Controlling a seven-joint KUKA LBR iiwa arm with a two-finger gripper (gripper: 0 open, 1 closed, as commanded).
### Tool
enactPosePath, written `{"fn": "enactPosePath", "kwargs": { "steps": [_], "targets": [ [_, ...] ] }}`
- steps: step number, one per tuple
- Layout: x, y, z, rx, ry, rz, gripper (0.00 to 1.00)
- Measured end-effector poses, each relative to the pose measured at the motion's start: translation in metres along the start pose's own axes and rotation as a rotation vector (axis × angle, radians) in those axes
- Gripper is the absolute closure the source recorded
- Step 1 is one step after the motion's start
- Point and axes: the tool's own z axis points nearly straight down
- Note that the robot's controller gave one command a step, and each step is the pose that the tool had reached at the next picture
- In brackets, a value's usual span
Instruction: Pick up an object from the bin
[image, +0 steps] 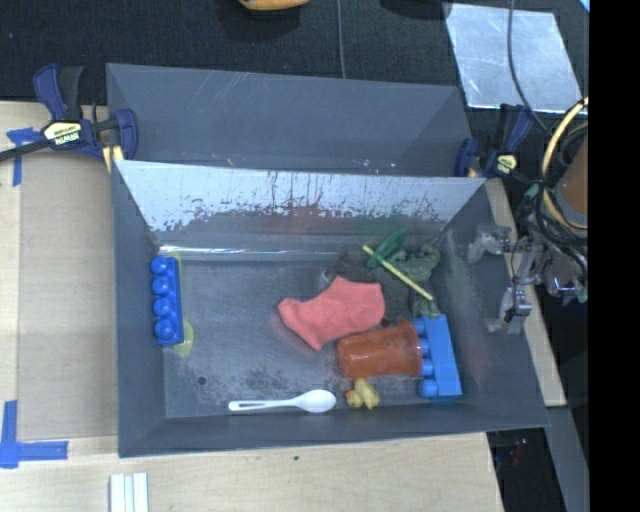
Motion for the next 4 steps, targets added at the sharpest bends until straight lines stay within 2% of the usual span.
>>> {"fn": "enactPosePath", "kwargs": {
  "steps": [1, 2, 3, 4],
  "targets": [
    [-0.002, 0.001, -0.004, 0.001, -0.008, -0.003, 0.0],
    [0.028, 0.032, 0.063, 0.002, -0.012, 0.088, 0.0],
    [-0.015, 0.077, 0.117, 0.004, -0.023, 0.164, 0.0],
    [-0.01, 0.089, 0.146, 0.008, -0.022, 0.214, 0.0]
  ]
}}
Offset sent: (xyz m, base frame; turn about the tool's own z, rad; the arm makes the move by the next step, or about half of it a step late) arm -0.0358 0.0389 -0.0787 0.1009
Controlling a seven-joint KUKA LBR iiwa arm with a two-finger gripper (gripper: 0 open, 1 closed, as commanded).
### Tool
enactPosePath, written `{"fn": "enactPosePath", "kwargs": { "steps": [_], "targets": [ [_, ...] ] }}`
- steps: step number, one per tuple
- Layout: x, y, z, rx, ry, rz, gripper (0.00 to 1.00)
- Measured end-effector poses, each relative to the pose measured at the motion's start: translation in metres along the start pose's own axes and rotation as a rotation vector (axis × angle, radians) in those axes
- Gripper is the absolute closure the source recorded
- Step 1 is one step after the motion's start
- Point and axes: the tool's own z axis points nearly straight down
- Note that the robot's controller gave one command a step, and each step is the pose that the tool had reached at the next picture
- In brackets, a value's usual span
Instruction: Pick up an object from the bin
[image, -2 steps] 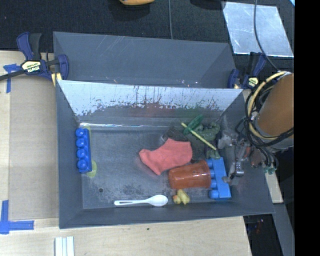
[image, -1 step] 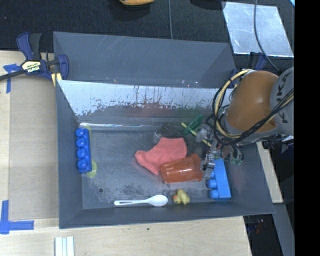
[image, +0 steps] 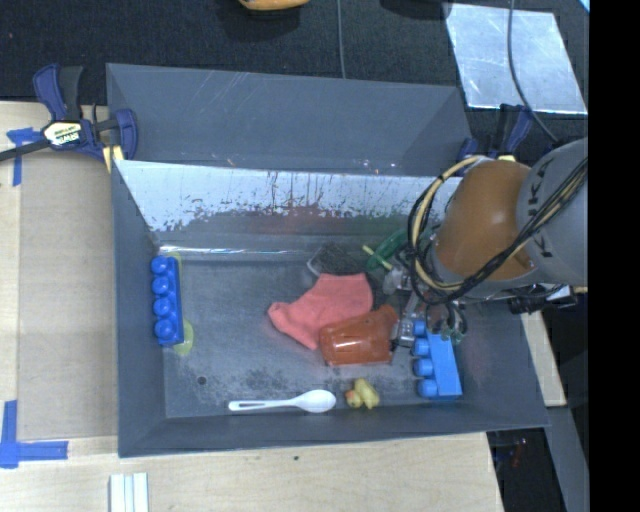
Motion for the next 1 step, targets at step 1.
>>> {"fn": "enactPosePath", "kwargs": {
  "steps": [1],
  "targets": [
    [0.0348, 0.0145, 0.0024, -0.002, -0.019, 0.044, 0.0]
  ]
}}
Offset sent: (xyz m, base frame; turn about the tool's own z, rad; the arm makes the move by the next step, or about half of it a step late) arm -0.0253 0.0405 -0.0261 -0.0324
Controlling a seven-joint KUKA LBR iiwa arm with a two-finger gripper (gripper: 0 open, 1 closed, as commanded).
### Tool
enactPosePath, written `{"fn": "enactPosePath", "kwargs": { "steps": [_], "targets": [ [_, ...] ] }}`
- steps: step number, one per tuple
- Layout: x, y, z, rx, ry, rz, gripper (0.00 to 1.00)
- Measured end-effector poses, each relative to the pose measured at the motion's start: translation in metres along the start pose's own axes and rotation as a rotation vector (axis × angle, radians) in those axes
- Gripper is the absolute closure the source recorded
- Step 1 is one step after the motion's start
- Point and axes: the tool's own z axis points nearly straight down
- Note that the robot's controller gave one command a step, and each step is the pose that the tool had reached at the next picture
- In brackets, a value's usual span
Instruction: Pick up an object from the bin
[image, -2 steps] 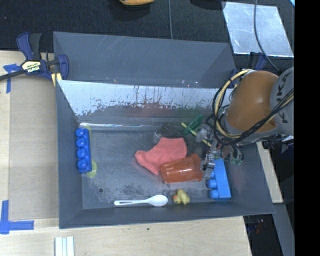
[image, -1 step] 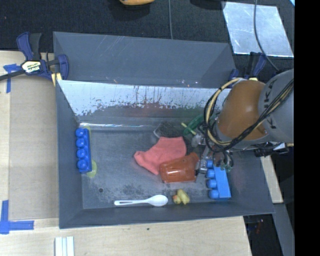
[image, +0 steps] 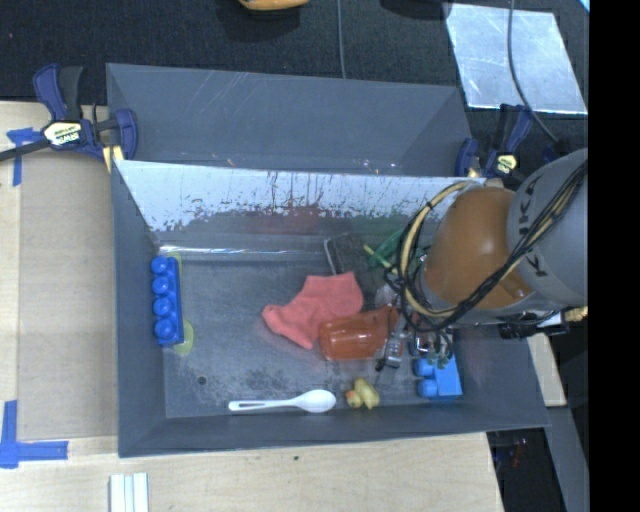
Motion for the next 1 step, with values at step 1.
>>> {"fn": "enactPosePath", "kwargs": {
  "steps": [1],
  "targets": [
    [-0.0062, 0.0171, 0.0173, 0.0, -0.011, -0.073, 1.0]
  ]
}}
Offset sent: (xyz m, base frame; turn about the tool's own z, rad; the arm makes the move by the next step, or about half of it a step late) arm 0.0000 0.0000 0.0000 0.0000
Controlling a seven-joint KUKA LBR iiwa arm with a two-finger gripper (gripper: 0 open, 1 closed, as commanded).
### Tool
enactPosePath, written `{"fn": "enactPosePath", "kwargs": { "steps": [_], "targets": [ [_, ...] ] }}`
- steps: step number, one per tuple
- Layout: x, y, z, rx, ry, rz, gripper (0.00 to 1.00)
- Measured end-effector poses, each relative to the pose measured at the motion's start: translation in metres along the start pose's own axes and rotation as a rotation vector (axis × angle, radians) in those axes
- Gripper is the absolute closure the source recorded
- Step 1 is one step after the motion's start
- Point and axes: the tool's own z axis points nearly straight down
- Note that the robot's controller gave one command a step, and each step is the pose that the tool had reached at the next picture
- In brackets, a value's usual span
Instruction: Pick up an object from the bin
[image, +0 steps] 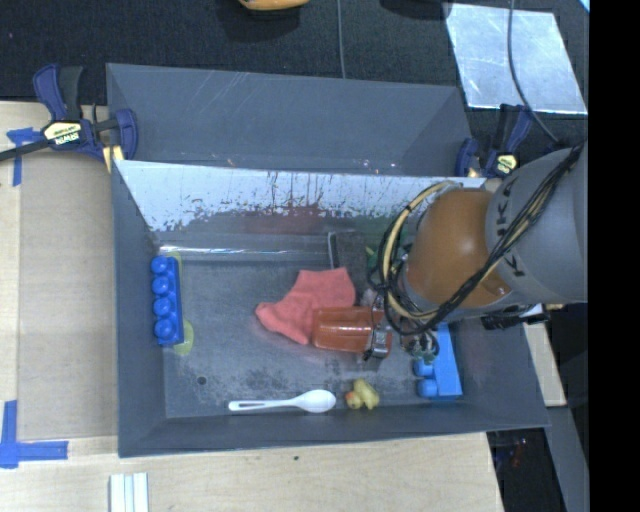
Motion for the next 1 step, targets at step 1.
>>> {"fn": "enactPosePath", "kwargs": {
  "steps": [1],
  "targets": [
    [0.0, 0.0, 0.0, 0.0, 0.0, 0.0, 1.0]
  ]
}}
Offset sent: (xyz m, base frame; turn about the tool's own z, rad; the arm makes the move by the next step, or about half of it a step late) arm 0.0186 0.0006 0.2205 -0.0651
